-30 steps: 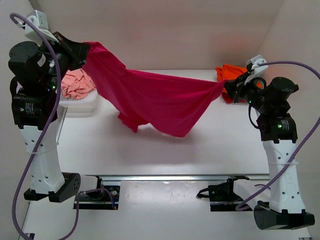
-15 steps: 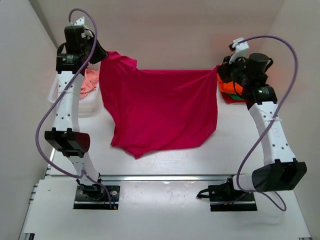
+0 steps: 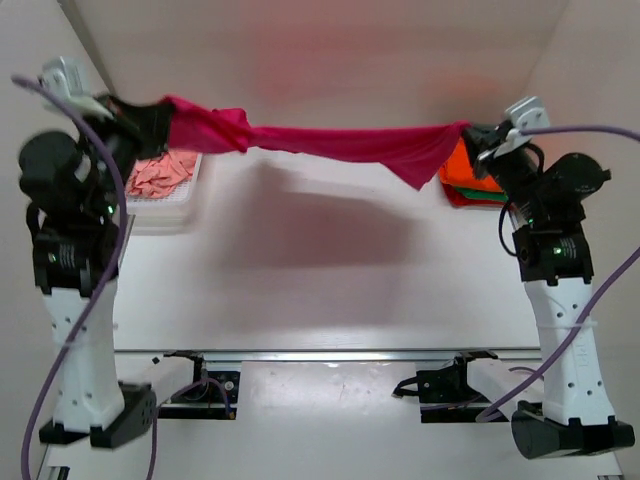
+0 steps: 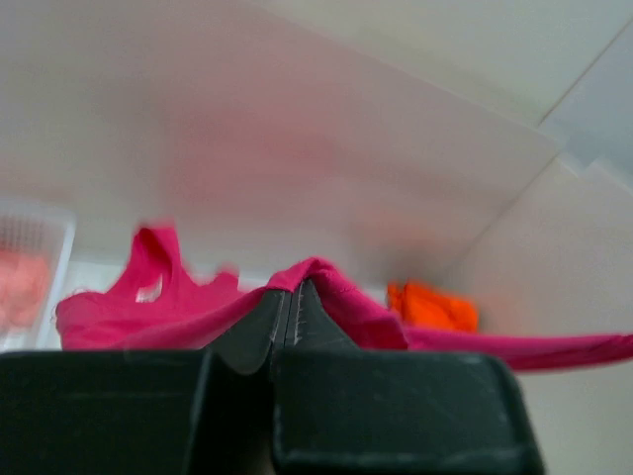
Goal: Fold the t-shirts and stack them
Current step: Flatten out the tshirt
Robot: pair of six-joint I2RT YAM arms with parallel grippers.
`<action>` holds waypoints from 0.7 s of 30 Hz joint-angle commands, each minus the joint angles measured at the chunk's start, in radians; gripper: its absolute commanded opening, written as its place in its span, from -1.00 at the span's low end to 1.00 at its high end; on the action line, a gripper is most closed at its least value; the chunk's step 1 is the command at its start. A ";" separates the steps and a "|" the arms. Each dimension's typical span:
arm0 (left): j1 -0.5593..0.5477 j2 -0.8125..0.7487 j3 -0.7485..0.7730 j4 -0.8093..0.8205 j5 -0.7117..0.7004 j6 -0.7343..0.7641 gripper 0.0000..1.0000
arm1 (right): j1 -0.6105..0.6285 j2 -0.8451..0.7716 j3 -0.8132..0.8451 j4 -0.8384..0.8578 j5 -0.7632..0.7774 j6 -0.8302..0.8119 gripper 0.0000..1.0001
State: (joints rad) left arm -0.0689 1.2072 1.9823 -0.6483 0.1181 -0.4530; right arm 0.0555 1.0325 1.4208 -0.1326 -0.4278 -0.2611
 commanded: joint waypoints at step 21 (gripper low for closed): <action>-0.144 -0.604 -1.291 -0.060 -0.107 -0.089 -1.00 | 0.239 -0.257 -0.813 -0.465 0.023 0.591 0.41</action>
State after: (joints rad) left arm -0.2276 0.5877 0.6949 -0.7464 0.0174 -0.5465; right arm 0.4328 0.7506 0.5774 -0.5526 -0.3191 0.2237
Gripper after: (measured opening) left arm 0.023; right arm 0.723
